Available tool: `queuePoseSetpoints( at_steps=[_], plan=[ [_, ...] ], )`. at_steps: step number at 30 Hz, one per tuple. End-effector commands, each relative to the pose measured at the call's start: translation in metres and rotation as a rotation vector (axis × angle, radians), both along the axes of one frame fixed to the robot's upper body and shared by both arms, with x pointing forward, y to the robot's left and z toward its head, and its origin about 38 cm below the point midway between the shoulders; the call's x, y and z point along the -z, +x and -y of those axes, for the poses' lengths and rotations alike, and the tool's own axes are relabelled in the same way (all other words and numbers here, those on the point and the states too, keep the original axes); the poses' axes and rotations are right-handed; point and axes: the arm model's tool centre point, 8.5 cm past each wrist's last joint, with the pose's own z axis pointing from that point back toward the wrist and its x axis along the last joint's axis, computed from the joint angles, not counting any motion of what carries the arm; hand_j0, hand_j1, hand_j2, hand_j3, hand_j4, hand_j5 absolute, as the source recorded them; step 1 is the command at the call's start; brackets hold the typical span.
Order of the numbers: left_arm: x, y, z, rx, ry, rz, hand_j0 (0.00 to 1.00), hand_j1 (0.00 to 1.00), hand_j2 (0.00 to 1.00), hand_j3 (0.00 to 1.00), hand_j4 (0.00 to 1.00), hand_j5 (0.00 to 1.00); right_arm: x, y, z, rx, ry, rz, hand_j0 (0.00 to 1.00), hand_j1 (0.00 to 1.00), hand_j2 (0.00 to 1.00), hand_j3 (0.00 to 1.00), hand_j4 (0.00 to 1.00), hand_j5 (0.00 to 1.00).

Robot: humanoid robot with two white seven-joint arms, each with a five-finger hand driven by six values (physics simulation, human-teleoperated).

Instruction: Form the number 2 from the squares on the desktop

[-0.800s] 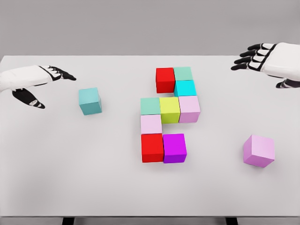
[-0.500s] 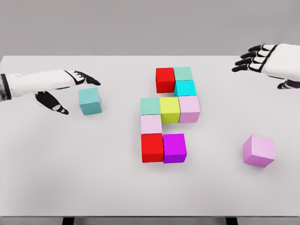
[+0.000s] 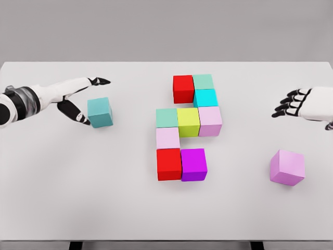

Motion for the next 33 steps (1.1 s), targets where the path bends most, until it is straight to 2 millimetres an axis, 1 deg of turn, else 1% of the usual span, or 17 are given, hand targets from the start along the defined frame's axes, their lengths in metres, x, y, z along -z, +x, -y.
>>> queuePoseSetpoints(
  at_steps=[1,3,4,6,8,10,11,12,13,15,17,20,22,25,28,30,33],
  plan=[
    [0.001,0.0,-0.003,-0.039,0.025,-0.005,1.0,1.0,1.0,1.0,1.0,1.0,0.014,-0.004,-0.001,-0.008,-0.025,-0.037,1.0,1.0,1.0,1.0,1.0,1.0],
    [0.003,0.001,-0.002,-0.05,0.028,-0.013,1.0,1.0,1.0,1.0,1.0,1.0,0.018,-0.007,-0.007,-0.027,-0.029,-0.047,1.0,1.0,1.0,1.0,1.0,1.0],
    [0.004,0.001,-0.001,-0.049,0.025,-0.014,1.0,1.0,1.0,1.0,1.0,1.0,0.025,-0.009,-0.009,-0.037,-0.036,-0.065,1.0,1.0,1.0,1.0,1.0,1.0],
    [0.009,0.002,0.002,-0.047,0.024,-0.019,1.0,1.0,1.0,1.0,1.0,1.0,0.031,-0.011,-0.009,-0.04,-0.051,-0.077,1.0,1.0,1.0,1.0,1.0,1.0],
    [0.011,0.004,-0.002,-0.064,0.028,-0.015,1.0,1.0,1.0,1.0,1.0,1.0,0.035,-0.013,-0.01,-0.044,-0.055,-0.089,1.0,1.0,1.0,1.0,1.0,1.0],
    [0.015,0.008,0.001,-0.069,0.023,-0.016,1.0,1.0,1.0,1.0,1.0,1.0,0.036,-0.015,-0.004,-0.036,-0.084,-0.093,1.0,1.0,1.0,1.0,1.0,1.0],
    [0.019,0.01,-0.001,-0.078,0.027,-0.024,1.0,1.0,1.0,1.0,1.0,1.0,0.036,-0.015,-0.004,-0.036,-0.085,-0.094,1.0,1.0,1.0,1.0,1.0,1.0],
    [0.026,0.009,0.002,-0.072,0.043,-0.025,1.0,1.0,1.0,1.0,1.0,1.0,0.038,-0.016,-0.003,-0.035,-0.095,-0.094,1.0,1.0,1.0,1.0,1.0,1.0],
    [0.03,0.012,-0.003,-0.09,0.066,0.008,1.0,1.0,1.0,1.0,1.0,1.0,0.043,-0.017,-0.003,-0.038,-0.102,-0.107,1.0,1.0,1.0,1.0,1.0,1.0],
    [0.034,0.015,-0.001,-0.102,0.064,0.029,1.0,1.0,1.0,1.0,1.0,1.0,0.045,-0.018,-0.004,-0.041,-0.103,-0.116,1.0,1.0,1.0,1.0,1.0,1.0],
    [0.04,0.015,0.007,-0.087,0.058,0.016,1.0,1.0,1.0,1.0,1.0,1.0,0.047,-0.019,-0.005,-0.045,-0.105,-0.119,1.0,1.0,1.0,1.0,1.0,1.0],
    [0.046,0.02,0.005,-0.106,0.06,0.005,1.0,1.0,1.0,1.0,1.0,1.0,0.054,-0.022,-0.005,-0.053,-0.126,-0.133,1.0,1.0,1.0,1.0,1.0,1.0],
    [0.052,0.017,0.006,-0.098,0.072,-0.006,1.0,1.0,1.0,1.0,1.0,1.0,0.055,-0.022,-0.006,-0.055,-0.125,-0.135,1.0,1.0,1.0,1.0,1.0,1.0],
    [0.053,0.017,0.007,-0.099,0.075,-0.006,1.0,1.0,1.0,1.0,1.0,1.0,0.061,-0.023,-0.008,-0.06,-0.123,-0.149,1.0,1.0,1.0,1.0,1.0,1.0],
    [0.059,0.017,0.003,-0.109,0.086,-0.015,1.0,1.0,1.0,1.0,1.0,1.0,0.06,-0.023,-0.009,-0.063,-0.12,-0.146,1.0,1.0,1.0,1.0,1.0,1.0],
    [0.061,0.019,0.009,-0.101,0.088,-0.01,1.0,1.0,1.0,1.0,1.0,1.0,0.06,-0.023,-0.011,-0.069,-0.117,-0.144,1.0,1.0,1.0,1.0,1.0,1.0],
    [0.061,0.019,0.009,-0.101,0.094,-0.008,0.98,0.98,0.98,0.98,0.98,0.98,0.06,-0.023,-0.011,-0.069,-0.117,-0.144,1.0,1.0,1.0,1.0,1.0,1.0]
  ],
)
